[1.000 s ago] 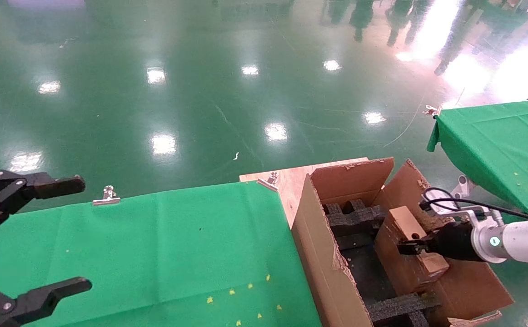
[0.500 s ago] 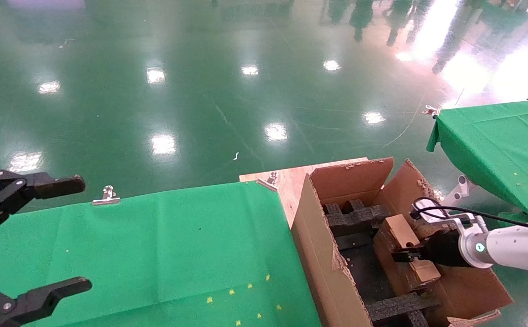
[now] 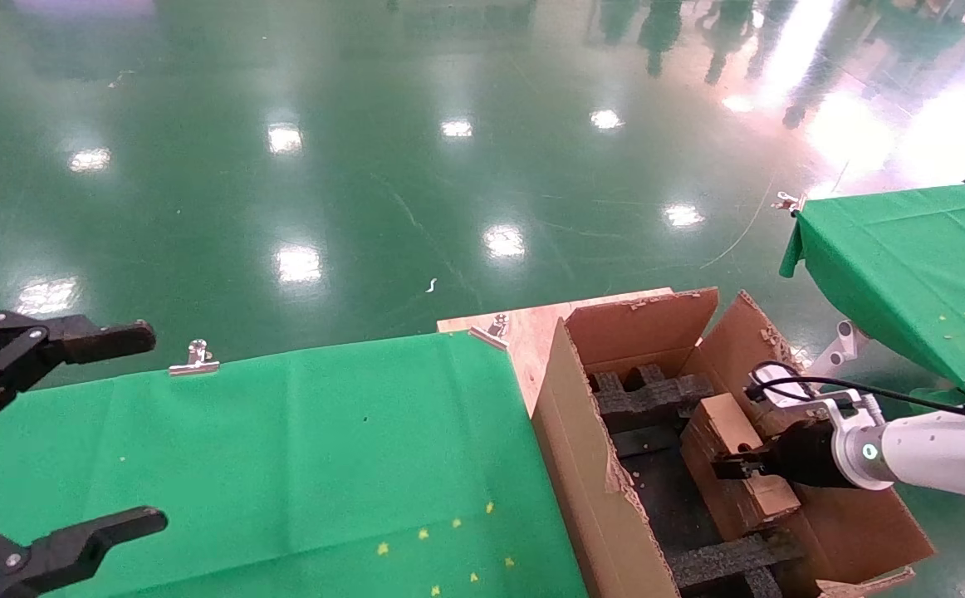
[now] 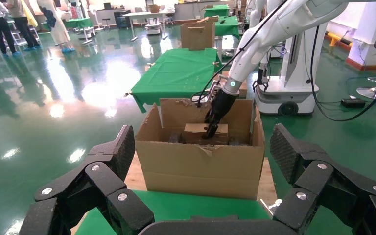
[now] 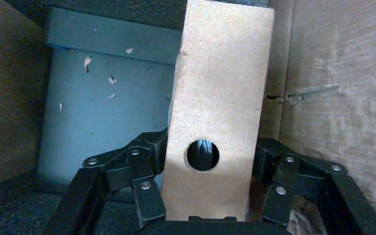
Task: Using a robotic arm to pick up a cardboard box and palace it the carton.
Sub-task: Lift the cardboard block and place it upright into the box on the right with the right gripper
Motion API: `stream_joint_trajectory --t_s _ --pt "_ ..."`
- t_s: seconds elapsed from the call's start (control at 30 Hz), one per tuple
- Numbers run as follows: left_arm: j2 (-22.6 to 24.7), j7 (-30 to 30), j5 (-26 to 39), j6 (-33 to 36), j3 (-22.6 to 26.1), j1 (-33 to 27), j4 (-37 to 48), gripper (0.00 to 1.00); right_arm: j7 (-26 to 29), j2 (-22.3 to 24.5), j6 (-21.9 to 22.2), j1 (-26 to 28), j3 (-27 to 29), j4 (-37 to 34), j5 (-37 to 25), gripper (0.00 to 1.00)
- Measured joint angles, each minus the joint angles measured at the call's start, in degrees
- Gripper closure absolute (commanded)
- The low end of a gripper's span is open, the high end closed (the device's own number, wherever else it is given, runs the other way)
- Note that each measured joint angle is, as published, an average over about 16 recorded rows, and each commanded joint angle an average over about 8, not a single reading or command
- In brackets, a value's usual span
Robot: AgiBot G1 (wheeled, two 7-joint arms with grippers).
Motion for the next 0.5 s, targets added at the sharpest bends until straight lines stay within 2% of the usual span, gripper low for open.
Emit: stream_joint_trajectory --t_s 0.5 --pt "0.00 0.01 -0.01 0.00 0.02 -0.01 0.02 0.00 -0.39 1.52 -0.09 1.83 0.10 1.92 -0.69 0.00"
